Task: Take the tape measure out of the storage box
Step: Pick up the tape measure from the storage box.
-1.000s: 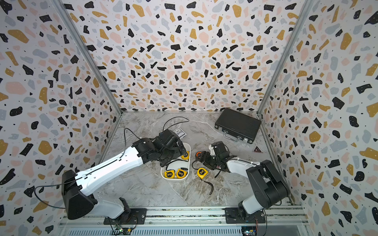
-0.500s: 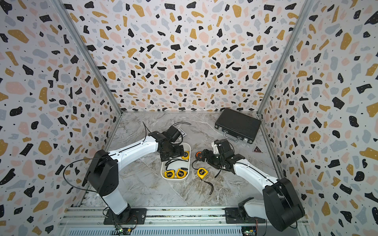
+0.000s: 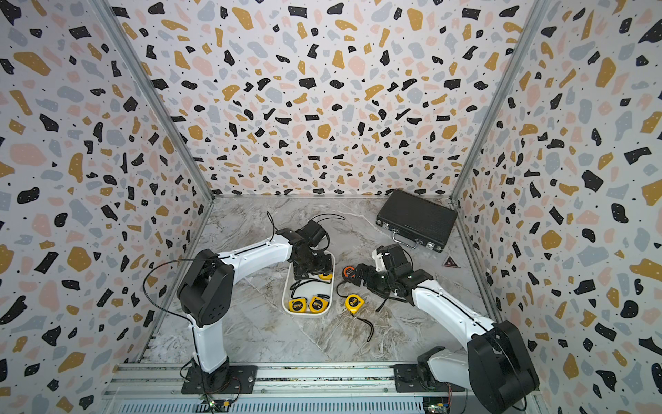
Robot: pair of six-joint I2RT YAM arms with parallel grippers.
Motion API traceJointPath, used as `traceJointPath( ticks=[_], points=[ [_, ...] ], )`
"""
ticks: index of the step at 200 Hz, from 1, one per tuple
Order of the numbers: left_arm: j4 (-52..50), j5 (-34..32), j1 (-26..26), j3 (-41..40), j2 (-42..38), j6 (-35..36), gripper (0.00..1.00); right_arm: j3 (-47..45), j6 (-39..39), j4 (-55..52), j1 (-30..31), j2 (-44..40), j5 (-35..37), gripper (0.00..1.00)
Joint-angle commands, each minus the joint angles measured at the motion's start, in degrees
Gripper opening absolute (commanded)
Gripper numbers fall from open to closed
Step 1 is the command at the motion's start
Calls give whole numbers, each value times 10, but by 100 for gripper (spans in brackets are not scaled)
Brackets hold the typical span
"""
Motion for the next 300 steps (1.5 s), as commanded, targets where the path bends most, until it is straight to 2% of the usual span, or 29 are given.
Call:
traceJointPath(
  ticks=[1, 187, 300],
  points=[
    [4, -3, 5, 21, 14, 18, 93, 17, -11, -13, -2, -11, 2, 95],
    [-43, -28, 6, 105, 97, 66, 93, 29, -5, 6, -3, 4, 0, 96],
    [-80, -73, 8, 81, 87, 63, 88, 30, 0, 10, -3, -1, 0, 97]
  ],
)
